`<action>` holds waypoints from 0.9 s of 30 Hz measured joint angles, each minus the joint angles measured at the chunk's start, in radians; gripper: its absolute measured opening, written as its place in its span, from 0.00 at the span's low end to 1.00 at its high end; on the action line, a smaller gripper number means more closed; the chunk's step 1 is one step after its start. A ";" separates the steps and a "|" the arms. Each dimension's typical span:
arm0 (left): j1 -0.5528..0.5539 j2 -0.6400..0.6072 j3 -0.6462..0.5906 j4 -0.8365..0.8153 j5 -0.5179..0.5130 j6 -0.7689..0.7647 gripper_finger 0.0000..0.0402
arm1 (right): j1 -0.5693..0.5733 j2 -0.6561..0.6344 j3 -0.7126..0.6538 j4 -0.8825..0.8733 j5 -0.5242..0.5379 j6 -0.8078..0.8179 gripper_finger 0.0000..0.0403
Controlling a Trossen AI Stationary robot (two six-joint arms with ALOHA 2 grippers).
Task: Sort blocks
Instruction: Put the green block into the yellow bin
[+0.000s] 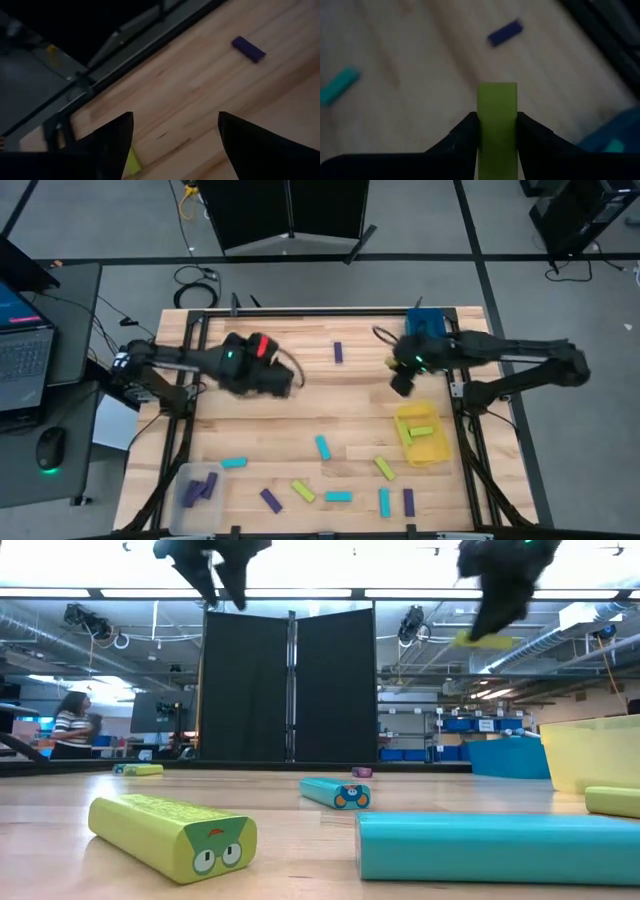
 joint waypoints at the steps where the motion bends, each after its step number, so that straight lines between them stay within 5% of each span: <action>1: 0.030 0.000 0.000 0.043 0.027 0.062 0.74 | 0.043 -0.022 0.000 -0.038 0.001 0.027 0.28; 5: 0.139 0.002 0.000 0.179 0.146 0.299 0.74 | 0.249 -0.079 -0.011 -0.163 -0.021 0.178 0.28; 13: 0.288 0.046 -0.026 0.362 0.396 0.593 0.74 | 0.650 -0.032 -0.148 -0.117 -0.099 0.528 0.28; 21: 0.327 0.213 -0.031 0.398 0.527 0.769 0.74 | 0.842 0.094 -0.216 -0.075 -0.054 0.817 0.28; 23: 0.324 0.267 -0.031 0.424 0.566 0.817 0.74 | 0.857 0.126 -0.225 -0.085 -0.048 0.855 0.34; 27: 0.290 0.355 -0.032 0.453 0.637 0.908 0.74 | 0.876 0.163 -0.226 -0.097 -0.034 0.882 0.61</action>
